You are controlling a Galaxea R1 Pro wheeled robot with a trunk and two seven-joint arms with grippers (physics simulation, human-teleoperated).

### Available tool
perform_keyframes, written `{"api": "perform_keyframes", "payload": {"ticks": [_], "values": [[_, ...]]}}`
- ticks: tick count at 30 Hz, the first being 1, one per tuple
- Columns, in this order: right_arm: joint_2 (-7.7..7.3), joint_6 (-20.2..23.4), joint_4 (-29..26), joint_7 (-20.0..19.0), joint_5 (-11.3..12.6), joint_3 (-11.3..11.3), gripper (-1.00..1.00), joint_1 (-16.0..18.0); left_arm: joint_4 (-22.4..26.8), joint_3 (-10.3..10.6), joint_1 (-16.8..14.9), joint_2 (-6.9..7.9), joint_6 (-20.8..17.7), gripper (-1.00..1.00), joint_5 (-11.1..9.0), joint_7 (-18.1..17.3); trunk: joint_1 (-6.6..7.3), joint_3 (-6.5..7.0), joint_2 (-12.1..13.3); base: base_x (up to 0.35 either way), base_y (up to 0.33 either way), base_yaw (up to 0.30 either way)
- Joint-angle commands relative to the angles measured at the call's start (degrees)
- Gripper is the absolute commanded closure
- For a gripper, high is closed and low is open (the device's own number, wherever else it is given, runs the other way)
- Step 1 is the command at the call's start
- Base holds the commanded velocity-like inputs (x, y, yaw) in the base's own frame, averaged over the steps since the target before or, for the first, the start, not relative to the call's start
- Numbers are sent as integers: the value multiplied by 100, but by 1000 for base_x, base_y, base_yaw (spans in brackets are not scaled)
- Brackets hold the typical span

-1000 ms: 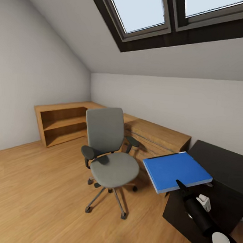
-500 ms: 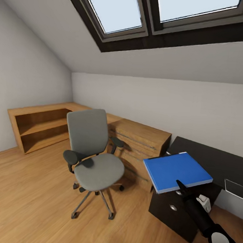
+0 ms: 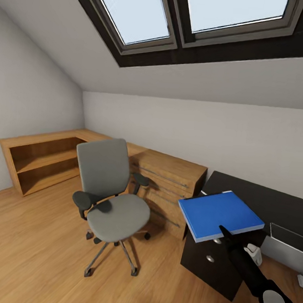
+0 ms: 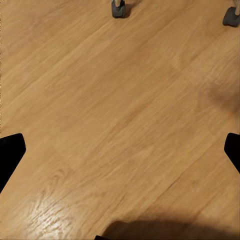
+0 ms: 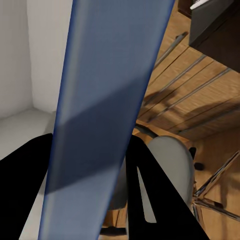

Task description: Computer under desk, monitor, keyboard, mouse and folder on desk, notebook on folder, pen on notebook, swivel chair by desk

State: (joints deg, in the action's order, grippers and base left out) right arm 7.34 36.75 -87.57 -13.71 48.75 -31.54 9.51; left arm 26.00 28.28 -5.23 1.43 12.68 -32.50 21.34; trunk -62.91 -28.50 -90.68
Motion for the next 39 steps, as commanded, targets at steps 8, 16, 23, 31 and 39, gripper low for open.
{"api": "perform_keyframes", "payload": {"ticks": [8, 16, 23, 31, 39], "values": [[13, -457, 76, 0, -15, -11, 100, 7, 2, 37, -5, 13, 53, -100, -49, 37, 177, 138, 319, 0, 0, -5], [-182, -1163, 714, 11, -27, 4, 100, 11, 2, 49, -5, -6, 59, -100, -30, 44, 199, 156, 359, 0, 0, -225], [-344, -1456, 980, 25, -23, 23, 100, 26, 2, 65, -5, -11, 60, -100, -21, 37, 199, 156, 359, 0, 0, -267], [-592, -1515, 1744, 26, -38, 25, 100, 153, -41, 72, -5, -11, 59, -100, -19, 37, 199, 156, 359, 0, 0, -268], [-732, -1916, 2084, 26, -33, 25, 100, 264, -111, 78, -5, -19, 56, -100, -13, 30, 199, 156, 359, 0, 0, -268]]}}
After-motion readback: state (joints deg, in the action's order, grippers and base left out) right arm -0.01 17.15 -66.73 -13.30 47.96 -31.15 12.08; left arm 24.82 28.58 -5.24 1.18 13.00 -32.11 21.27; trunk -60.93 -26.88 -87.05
